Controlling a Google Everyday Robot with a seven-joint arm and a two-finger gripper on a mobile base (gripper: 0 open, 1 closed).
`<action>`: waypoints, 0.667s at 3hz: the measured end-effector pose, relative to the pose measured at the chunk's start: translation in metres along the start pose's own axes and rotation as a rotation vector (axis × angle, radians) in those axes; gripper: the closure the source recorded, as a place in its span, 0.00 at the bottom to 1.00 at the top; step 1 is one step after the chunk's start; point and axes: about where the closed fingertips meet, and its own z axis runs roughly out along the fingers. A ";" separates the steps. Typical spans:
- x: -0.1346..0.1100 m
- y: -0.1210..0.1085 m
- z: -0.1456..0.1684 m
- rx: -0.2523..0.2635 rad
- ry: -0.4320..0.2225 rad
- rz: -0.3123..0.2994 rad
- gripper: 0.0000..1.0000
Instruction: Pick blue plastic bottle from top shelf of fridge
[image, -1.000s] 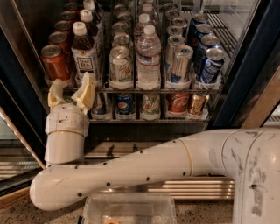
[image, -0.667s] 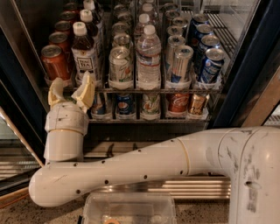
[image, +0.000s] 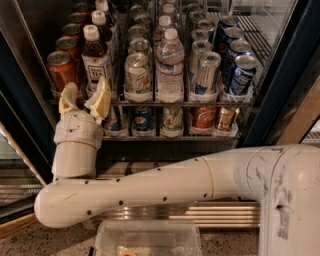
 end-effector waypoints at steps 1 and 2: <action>-0.004 -0.007 0.007 0.030 -0.019 0.005 0.41; -0.005 -0.015 0.012 0.050 -0.016 0.008 0.40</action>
Offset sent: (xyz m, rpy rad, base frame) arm 0.0041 -0.0715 0.0053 0.1149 -0.0039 -0.2353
